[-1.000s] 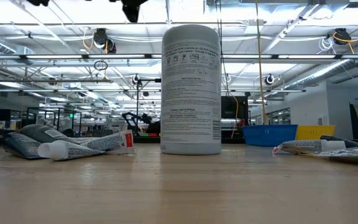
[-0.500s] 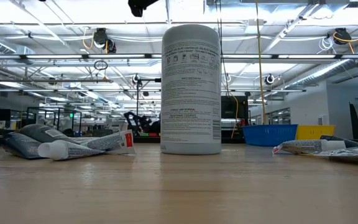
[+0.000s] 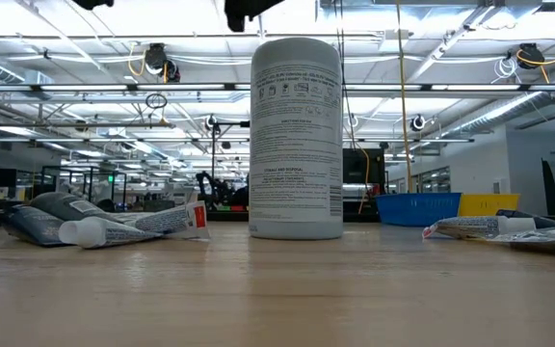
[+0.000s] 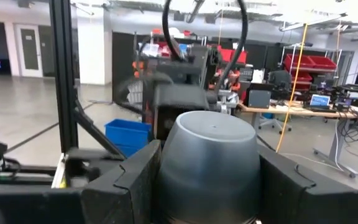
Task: Pick & Place Travel size toiletries
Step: Put the right black roll-on bottle into the bottom yellow bin
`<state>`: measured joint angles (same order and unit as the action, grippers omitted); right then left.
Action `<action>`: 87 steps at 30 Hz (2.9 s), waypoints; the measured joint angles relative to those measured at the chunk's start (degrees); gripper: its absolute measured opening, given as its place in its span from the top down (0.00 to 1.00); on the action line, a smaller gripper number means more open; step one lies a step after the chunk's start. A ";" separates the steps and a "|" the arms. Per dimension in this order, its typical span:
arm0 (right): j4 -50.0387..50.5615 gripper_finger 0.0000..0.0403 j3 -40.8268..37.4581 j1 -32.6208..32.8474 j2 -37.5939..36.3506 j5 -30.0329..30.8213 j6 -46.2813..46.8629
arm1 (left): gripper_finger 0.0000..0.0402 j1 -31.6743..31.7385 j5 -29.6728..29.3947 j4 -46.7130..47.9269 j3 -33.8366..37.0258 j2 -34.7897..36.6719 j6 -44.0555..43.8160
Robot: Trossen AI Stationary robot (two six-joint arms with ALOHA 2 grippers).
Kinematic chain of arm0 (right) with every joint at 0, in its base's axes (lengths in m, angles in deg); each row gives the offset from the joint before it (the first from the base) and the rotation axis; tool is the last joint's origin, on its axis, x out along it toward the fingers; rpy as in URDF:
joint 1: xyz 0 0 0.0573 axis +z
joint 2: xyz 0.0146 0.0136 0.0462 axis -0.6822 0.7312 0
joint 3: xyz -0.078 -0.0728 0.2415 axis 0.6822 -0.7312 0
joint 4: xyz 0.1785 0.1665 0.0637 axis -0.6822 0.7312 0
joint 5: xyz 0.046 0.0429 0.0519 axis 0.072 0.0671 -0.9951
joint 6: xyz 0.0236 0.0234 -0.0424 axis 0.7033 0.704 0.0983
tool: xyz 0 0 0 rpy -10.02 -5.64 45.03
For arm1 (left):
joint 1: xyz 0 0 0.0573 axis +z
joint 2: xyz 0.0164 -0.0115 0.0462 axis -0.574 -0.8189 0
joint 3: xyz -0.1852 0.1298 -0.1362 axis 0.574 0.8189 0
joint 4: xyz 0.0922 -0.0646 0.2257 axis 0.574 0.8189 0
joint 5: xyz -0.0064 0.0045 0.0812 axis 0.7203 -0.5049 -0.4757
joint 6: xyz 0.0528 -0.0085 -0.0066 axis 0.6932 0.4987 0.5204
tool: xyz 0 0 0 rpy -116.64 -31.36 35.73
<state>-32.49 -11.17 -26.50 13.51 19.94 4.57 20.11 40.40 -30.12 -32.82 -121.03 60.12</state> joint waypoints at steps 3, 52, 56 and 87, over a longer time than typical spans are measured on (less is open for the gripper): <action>0.21 0.52 0.00 0.00 -0.04 -0.12 0.04 | 0.22 -0.04 0.20 0.25 -1.40 -1.20 0.56; 2.97 0.51 0.02 0.55 -2.22 0.03 0.79 | 0.58 -0.31 -0.92 12.44 -1.72 2.72 -2.72; 4.43 0.51 0.02 1.21 -3.16 0.02 0.12 | 0.58 -2.79 -8.17 22.96 -1.70 7.15 -3.21; 5.86 0.53 0.02 3.10 -3.30 -0.07 -2.11 | 0.58 -48.11 -20.35 77.56 -1.70 22.07 -80.21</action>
<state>-26.63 -11.14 -23.40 10.21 19.87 2.46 -28.01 20.05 47.44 -34.52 -98.96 -20.09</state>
